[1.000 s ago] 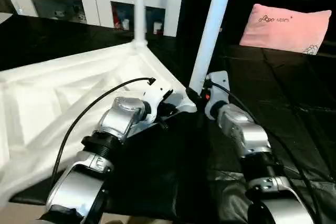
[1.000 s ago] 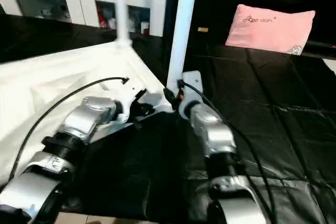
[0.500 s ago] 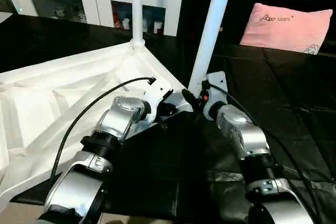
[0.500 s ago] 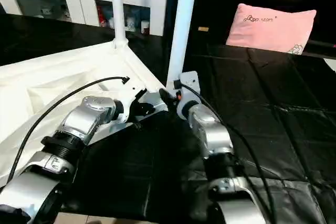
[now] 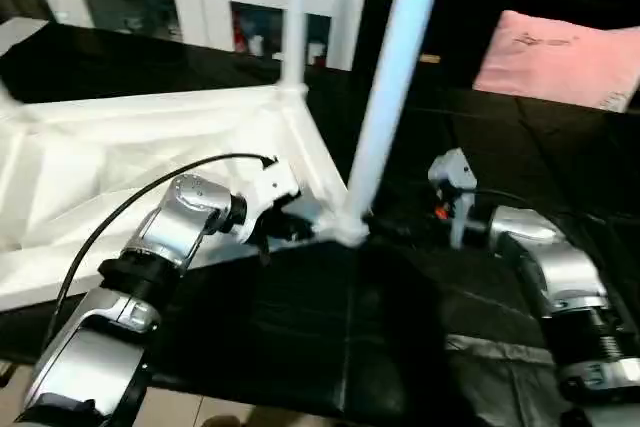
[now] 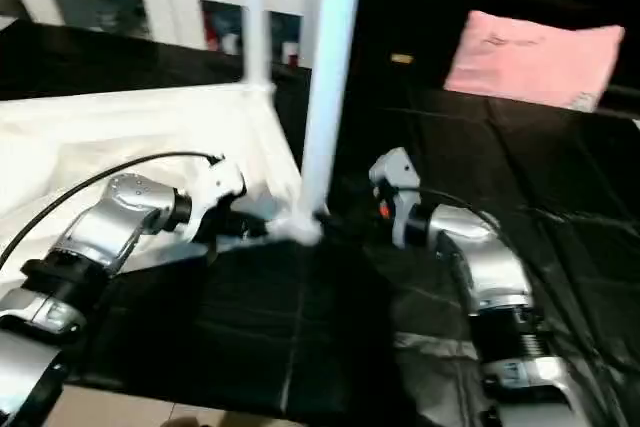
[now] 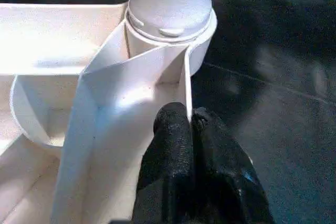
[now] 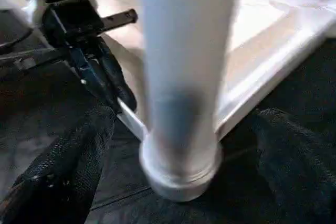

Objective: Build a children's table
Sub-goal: Rotate leg to tighten

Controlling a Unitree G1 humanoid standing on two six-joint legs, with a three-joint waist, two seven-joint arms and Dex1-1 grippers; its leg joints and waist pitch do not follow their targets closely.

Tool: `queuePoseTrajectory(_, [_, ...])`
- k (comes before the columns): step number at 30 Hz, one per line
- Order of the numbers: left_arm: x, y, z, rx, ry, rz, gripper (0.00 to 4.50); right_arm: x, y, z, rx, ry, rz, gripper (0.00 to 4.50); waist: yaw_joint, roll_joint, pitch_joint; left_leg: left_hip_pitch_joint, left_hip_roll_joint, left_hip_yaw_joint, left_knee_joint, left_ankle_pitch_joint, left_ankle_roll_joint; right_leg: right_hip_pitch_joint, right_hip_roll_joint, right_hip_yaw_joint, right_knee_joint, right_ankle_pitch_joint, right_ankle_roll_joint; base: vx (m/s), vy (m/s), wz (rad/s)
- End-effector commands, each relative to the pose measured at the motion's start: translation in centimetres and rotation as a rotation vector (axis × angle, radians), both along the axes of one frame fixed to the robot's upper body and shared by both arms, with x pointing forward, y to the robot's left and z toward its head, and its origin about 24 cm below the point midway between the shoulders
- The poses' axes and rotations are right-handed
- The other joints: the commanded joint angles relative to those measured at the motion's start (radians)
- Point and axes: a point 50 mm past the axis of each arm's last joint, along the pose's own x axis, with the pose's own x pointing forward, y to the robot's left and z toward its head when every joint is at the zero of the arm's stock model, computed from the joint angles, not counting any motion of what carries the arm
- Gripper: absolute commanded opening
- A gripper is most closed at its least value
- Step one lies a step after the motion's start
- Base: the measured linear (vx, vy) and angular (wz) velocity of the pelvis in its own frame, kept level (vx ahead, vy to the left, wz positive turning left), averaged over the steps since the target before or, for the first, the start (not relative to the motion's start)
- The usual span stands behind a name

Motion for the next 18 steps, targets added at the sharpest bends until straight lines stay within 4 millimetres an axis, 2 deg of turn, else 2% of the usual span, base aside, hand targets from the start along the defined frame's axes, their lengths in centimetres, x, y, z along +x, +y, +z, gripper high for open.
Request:
queuePoseTrajectory(1, [-0.5,-1.2,1.0,-0.036,-0.023,-0.139,0.0,-0.2,-0.3,0.2,-0.012,-0.008,0.054,4.46,-0.001,0.007,-0.072,0.008,0.034,-0.002,-0.057,-0.057,0.066,0.065,-0.108,0.063,-0.063,-0.107,-0.182,0.0,0.0,0.0])
queuePoseTrajectory(4, [-1.2,-1.0,1.1,-0.02,0.008,-0.245,0.0,-0.6,-0.4,0.3,-0.035,0.007,0.16,4.46,0.003,0.006,-0.071,0.003,0.033,-0.003,-0.058,-0.064,0.062,0.068,-0.108,0.061,-0.065,-0.13,-0.176,0.0,0.0,0.0])
queuePoseTrajectory(8, [-1.5,-0.9,1.1,0.008,0.005,-0.321,0.0,-0.9,0.0,0.5,-0.017,0.037,0.275,4.46,0.014,0.008,-0.07,0.004,0.036,-0.001,-0.057,-0.074,0.058,0.065,-0.107,0.059,-0.068,-0.178,-0.154,0.0,0.0,0.0])
queuePoseTrajectory(9, [-1.5,-1.0,1.1,0.008,0.006,-0.326,0.0,-0.9,0.0,0.5,-0.016,0.04,0.282,4.46,0.018,0.008,-0.071,0.008,0.038,0.0,-0.057,-0.074,0.056,0.061,-0.107,0.059,-0.068,-0.177,-0.156,0.0,0.0,0.0])
queuePoseTrajectory(12, [-1.7,-1.3,1.1,0.019,0.003,-0.37,0.0,-1.1,0.5,0.2,-0.021,0.076,0.359,4.11,0.02,0.007,-0.072,0.007,0.039,-0.001,-0.056,-0.077,0.053,0.061,-0.107,0.057,-0.063,-0.155,-0.17,0.0,0.0,0.0])
queuePoseTrajectory(14, [-1.7,-1.5,1.0,0.026,0.001,-0.389,0.0,-1.2,0.8,-0.1,-0.025,0.09,0.382,4.05,0.02,0.007,-0.072,0.006,0.038,-0.001,-0.056,-0.078,0.053,0.062,-0.108,0.058,-0.064,-0.155,-0.169,0.0,0.0,0.0])
queuePoseTrajectory(15, [-1.8,-1.7,1.0,0.028,-0.001,-0.405,0.0,-1.3,1.1,-0.3,-0.025,0.106,0.402,3.8,0.022,0.007,-0.072,0.005,0.037,0.0,-0.055,-0.079,0.052,0.062,-0.108,0.058,-0.064,-0.159,-0.168,0.0,0.0,0.0])
queuePoseTrajectory(18, [-1.9,-1.9,1.1,0.028,-0.006,-0.424,0.0,-1.5,1.6,-0.7,-0.018,0.132,0.428,3.68,0.022,0.006,-0.072,0.001,0.036,-0.001,-0.056,-0.072,0.049,0.064,-0.108,0.057,-0.064,-0.167,-0.158,0.0,0.0,0.0])
